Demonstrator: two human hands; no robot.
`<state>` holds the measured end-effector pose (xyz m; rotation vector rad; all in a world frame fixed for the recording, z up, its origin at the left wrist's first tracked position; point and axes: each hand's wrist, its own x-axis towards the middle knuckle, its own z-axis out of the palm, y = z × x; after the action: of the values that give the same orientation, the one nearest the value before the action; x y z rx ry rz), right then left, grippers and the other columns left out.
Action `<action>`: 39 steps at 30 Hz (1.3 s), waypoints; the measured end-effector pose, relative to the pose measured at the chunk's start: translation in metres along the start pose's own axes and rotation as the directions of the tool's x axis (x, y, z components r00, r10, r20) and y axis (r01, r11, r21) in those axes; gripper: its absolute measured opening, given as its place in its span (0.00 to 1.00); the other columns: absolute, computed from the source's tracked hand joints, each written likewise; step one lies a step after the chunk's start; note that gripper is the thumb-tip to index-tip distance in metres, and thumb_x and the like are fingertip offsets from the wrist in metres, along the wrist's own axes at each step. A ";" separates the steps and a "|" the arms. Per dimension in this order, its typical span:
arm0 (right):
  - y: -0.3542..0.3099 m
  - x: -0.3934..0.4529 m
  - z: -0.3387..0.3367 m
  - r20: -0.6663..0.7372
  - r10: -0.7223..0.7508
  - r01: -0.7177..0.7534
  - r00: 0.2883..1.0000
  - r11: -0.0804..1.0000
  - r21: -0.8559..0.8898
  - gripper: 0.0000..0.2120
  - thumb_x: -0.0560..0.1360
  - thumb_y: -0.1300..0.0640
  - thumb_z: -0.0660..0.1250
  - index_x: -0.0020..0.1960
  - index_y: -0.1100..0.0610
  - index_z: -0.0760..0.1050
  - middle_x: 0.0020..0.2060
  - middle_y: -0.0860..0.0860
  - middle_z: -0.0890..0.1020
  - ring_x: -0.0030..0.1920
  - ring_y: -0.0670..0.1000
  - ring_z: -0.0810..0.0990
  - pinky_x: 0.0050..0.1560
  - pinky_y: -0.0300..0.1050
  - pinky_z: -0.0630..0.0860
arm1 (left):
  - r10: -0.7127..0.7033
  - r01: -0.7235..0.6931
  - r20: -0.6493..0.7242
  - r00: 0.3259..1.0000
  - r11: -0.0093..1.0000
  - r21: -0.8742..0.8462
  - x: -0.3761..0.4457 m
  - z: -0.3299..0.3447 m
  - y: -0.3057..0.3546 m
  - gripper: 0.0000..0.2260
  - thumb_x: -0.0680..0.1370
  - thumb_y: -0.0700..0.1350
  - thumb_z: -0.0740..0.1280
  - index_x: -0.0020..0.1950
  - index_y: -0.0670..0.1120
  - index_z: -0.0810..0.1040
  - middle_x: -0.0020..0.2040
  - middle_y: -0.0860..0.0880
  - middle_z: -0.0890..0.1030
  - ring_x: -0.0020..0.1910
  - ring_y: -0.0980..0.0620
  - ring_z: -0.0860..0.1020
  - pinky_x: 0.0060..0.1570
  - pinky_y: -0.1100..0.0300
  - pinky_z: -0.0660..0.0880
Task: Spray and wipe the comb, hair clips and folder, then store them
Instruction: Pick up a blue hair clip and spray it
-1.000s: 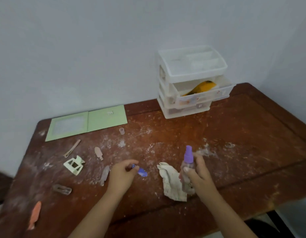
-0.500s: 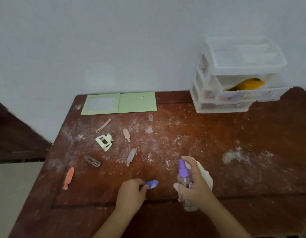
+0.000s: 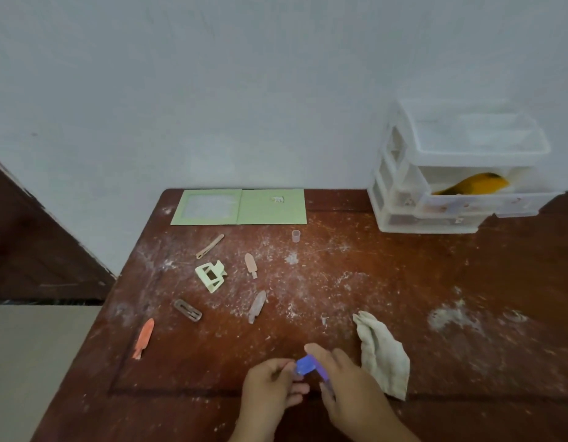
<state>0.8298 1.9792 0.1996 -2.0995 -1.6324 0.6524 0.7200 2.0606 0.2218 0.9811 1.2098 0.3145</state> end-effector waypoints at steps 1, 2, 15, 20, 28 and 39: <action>0.000 0.001 0.000 -0.013 0.014 -0.014 1.000 1.000 -0.007 0.28 0.71 0.46 0.43 0.71 0.41 0.46 0.59 0.50 0.67 0.52 0.51 0.74 0.46 0.38 0.66 | 0.009 -0.010 -0.007 1.000 1.000 -0.013 -0.001 0.000 0.001 0.12 0.78 0.35 0.58 0.37 0.43 0.75 0.32 0.44 0.78 0.20 0.59 0.77 0.21 0.69 0.73; 0.000 0.001 0.001 -0.025 0.019 -0.020 1.000 1.000 -0.009 0.29 0.70 0.45 0.41 0.72 0.42 0.47 0.59 0.51 0.68 0.52 0.51 0.75 0.46 0.38 0.67 | 0.015 -0.016 -0.018 1.000 0.999 -0.033 -0.002 0.000 0.001 0.12 0.78 0.35 0.59 0.37 0.43 0.75 0.32 0.44 0.78 0.20 0.59 0.78 0.22 0.69 0.73; 0.001 -0.004 0.003 -0.082 0.067 -0.062 0.994 0.996 0.062 0.27 0.71 0.48 0.50 0.70 0.46 0.52 0.52 0.49 0.72 0.44 0.47 0.75 0.47 0.42 0.74 | 0.056 -0.058 -0.019 0.998 0.988 -0.146 -0.007 0.001 -0.003 0.09 0.77 0.35 0.60 0.39 0.42 0.75 0.37 0.44 0.80 0.27 0.57 0.81 0.26 0.71 0.75; 0.004 -0.002 0.003 -0.132 0.102 -0.096 0.986 0.994 0.055 0.24 0.76 0.53 0.56 0.71 0.53 0.56 0.63 0.52 0.70 0.57 0.52 0.74 0.55 0.45 0.73 | 0.067 -0.067 -0.008 0.998 0.985 -0.161 -0.008 0.002 -0.005 0.07 0.78 0.35 0.60 0.42 0.40 0.75 0.37 0.43 0.80 0.27 0.58 0.81 0.27 0.70 0.75; 0.008 -0.008 0.005 -0.205 0.138 -0.118 0.969 0.987 0.106 0.23 0.78 0.56 0.59 0.71 0.52 0.56 0.63 0.49 0.70 0.49 0.40 0.73 0.47 0.25 0.68 | 0.065 -0.073 -0.049 0.997 0.978 -0.194 -0.013 -0.001 -0.005 0.08 0.77 0.35 0.62 0.40 0.41 0.76 0.36 0.43 0.81 0.27 0.58 0.81 0.26 0.70 0.76; -0.015 -0.013 0.005 -0.166 0.018 0.012 0.986 0.983 0.181 0.24 0.70 0.40 0.48 0.58 0.20 0.41 0.63 0.46 0.70 0.58 0.44 0.73 0.57 0.32 0.67 | -0.003 -0.001 -0.013 1.000 0.958 -0.288 -0.013 -0.002 -0.004 0.08 0.76 0.33 0.62 0.39 0.39 0.77 0.27 0.46 0.82 0.25 0.56 0.81 0.25 0.69 0.76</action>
<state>0.8130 1.9703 0.2056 -1.9692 -1.4237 0.5854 0.7124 2.0502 0.2275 0.7262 1.1381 0.4831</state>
